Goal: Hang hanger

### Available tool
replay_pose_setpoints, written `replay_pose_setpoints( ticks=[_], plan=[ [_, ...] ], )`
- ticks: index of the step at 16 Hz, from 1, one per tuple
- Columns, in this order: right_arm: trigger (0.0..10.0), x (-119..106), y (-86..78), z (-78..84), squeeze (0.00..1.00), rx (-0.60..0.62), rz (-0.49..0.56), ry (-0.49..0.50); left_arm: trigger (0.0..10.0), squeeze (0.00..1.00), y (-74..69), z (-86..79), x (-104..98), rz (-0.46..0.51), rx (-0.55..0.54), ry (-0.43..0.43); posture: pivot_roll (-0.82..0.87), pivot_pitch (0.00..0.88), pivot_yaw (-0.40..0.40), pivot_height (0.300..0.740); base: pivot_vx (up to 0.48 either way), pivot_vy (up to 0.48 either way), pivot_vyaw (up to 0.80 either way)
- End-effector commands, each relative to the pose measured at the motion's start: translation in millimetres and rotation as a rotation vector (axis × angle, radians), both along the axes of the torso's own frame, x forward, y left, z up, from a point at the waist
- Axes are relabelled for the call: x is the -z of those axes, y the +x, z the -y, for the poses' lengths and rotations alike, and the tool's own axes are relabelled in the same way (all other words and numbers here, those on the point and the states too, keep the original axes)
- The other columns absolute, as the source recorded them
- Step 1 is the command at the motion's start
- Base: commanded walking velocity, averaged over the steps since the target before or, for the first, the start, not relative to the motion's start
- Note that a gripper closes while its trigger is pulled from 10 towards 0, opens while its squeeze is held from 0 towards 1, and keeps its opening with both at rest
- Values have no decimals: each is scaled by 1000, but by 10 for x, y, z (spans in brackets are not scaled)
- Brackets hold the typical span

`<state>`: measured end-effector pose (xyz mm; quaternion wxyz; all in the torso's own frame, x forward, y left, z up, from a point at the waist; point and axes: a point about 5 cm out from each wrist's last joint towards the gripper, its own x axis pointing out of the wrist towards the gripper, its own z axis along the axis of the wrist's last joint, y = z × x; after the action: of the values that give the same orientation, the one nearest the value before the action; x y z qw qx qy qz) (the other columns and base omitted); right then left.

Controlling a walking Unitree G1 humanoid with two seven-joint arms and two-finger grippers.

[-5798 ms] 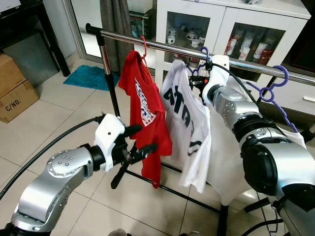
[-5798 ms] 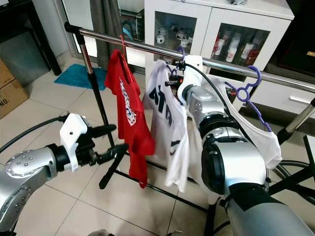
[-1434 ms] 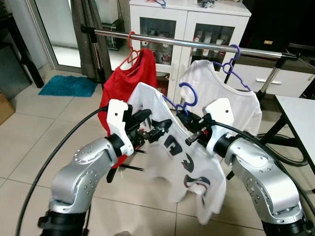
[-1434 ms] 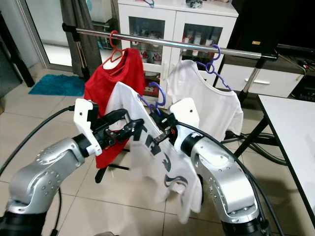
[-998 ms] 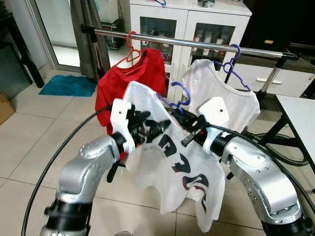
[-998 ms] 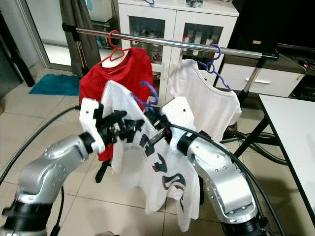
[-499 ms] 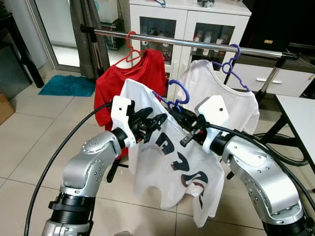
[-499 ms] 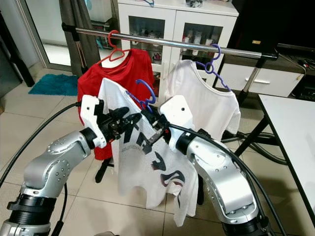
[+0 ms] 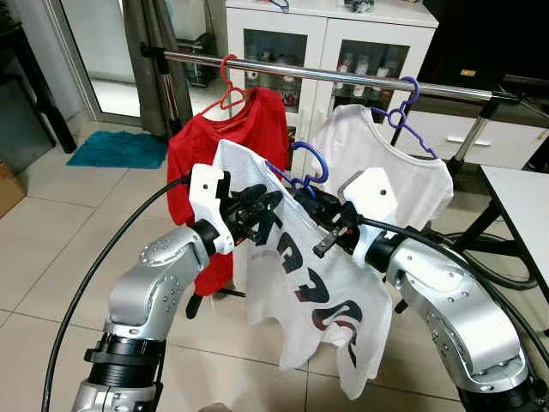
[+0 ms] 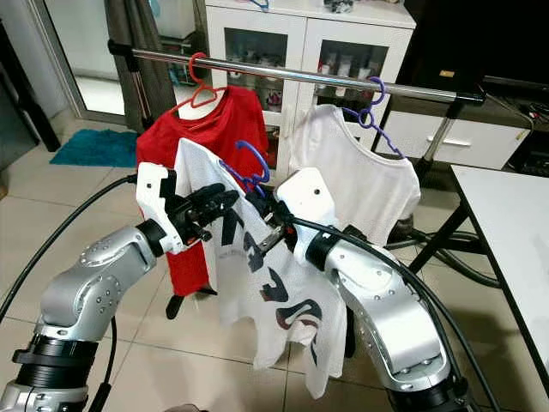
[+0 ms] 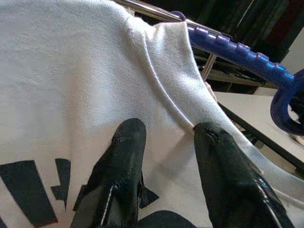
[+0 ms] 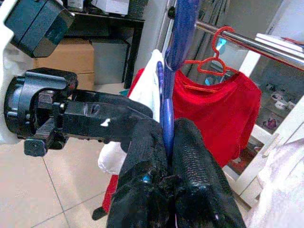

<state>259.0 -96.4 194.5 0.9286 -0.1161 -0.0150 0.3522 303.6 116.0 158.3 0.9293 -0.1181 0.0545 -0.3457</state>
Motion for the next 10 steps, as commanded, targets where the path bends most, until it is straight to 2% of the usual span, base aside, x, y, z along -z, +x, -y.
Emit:
replay_pose_setpoints(
  ticks=[1, 10],
  plan=[
    [10000, -133, -16, -23, 0, -21, 74, 10, 0, 0, 25, -8, -37, 15, -8, 0, 50, 0, 0, 740, 0, 0, 0],
    [10000, -114, 9, 1, 0, 10, 69, 6, 0, 0, 2, -31, -67, 17, 6, -42, 51, 0, 5, 740, 0, 0, 0]
  ],
)
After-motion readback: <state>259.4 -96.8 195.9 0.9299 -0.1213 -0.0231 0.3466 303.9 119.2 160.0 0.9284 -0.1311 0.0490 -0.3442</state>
